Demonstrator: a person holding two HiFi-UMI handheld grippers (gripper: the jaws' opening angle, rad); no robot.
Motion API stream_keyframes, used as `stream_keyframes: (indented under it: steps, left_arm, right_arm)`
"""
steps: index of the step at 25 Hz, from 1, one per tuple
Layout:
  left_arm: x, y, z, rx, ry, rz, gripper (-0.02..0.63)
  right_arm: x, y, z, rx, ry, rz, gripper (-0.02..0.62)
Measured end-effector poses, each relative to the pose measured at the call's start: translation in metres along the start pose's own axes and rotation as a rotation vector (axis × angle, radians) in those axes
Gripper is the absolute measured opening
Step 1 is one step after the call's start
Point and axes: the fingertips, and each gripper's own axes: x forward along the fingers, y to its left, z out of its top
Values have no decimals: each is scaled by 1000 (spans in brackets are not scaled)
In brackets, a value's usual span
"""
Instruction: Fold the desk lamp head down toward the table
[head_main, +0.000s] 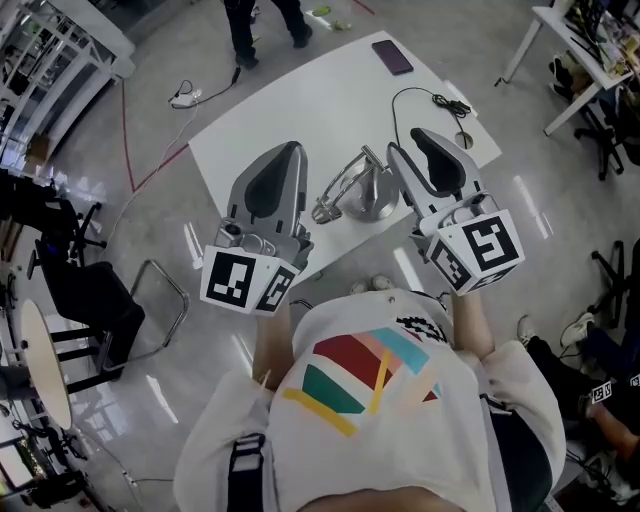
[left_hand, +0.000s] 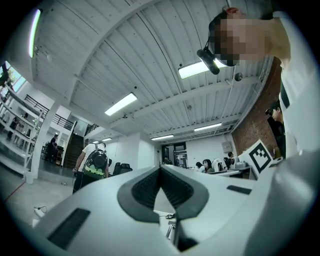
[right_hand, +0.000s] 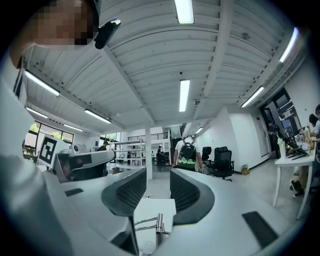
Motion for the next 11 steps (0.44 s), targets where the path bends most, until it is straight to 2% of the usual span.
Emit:
stream_keyframes:
  steps: [11]
  left_arm:
    - [13,26,-13,-30,18,10,48]
  right_arm:
    - [25,-9,-9,-34,40,-18,156]
